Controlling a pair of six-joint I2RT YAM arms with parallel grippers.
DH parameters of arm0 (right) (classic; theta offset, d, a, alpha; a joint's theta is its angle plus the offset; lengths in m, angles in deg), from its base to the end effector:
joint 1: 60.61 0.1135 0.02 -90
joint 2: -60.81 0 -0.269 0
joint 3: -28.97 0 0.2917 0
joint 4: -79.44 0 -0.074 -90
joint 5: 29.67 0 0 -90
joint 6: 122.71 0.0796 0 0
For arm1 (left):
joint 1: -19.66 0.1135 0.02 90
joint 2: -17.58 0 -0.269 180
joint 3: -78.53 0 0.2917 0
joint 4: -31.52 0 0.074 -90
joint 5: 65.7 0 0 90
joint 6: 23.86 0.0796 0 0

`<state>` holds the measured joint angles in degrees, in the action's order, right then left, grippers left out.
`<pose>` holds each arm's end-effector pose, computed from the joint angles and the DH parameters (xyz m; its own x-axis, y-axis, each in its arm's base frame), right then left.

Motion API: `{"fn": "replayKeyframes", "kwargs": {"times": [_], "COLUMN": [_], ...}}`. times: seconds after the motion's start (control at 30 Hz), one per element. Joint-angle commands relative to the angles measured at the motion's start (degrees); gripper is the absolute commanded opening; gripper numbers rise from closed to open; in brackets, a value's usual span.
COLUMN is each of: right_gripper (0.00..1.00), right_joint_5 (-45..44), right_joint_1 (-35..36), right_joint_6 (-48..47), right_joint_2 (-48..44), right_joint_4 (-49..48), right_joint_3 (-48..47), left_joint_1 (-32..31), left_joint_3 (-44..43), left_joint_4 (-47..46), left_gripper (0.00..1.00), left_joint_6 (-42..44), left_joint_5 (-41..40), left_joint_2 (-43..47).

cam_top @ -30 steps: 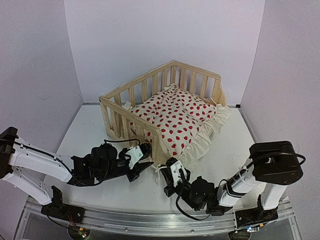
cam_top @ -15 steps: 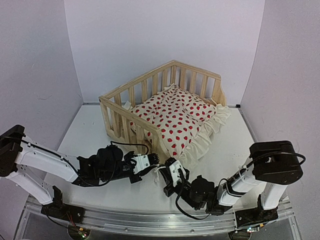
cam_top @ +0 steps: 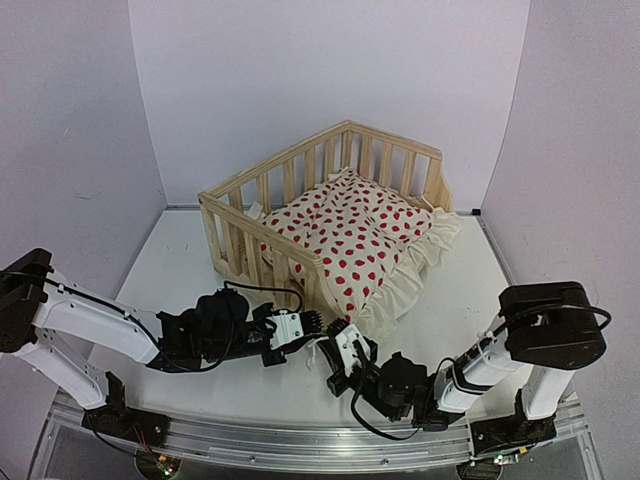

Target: Set up the pet bed

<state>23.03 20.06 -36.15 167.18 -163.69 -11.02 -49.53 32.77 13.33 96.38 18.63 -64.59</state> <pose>0.1043 0.3373 0.0965 0.0320 -0.0994 -0.9945 -0.6862 0.7213 -0.0942 0.1365 -0.3371 0.1589 0.3557 0.4747 -0.8051 0.8308 0.2340 0.5051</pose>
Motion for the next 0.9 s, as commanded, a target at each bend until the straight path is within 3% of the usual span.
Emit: {"fn": "replayKeyframes", "kwargs": {"times": [0.0,0.37,0.87], "right_gripper": [0.0,0.0,0.0], "right_joint_5": [0.4,-1.7,2.3], "right_joint_1": [-0.3,-0.3,-0.4], "right_joint_6": [-0.7,-0.9,-0.7], "right_joint_2": [-3.3,-3.7,-2.9], "right_joint_4": [-3.9,-3.9,-3.9], "right_joint_3": [-1.5,-1.2,-2.2], "left_joint_1": [0.1,0.1,0.2], "left_joint_3": [-0.7,3.6,-0.7], "left_joint_4": [-3.3,-6.7,-6.6], "left_gripper": [0.28,0.27,0.26], "left_joint_6": [1.6,-0.3,2.1], "left_joint_5": [1.3,-2.1,-1.1], "left_joint_2": [-0.3,4.5,-1.2]}}
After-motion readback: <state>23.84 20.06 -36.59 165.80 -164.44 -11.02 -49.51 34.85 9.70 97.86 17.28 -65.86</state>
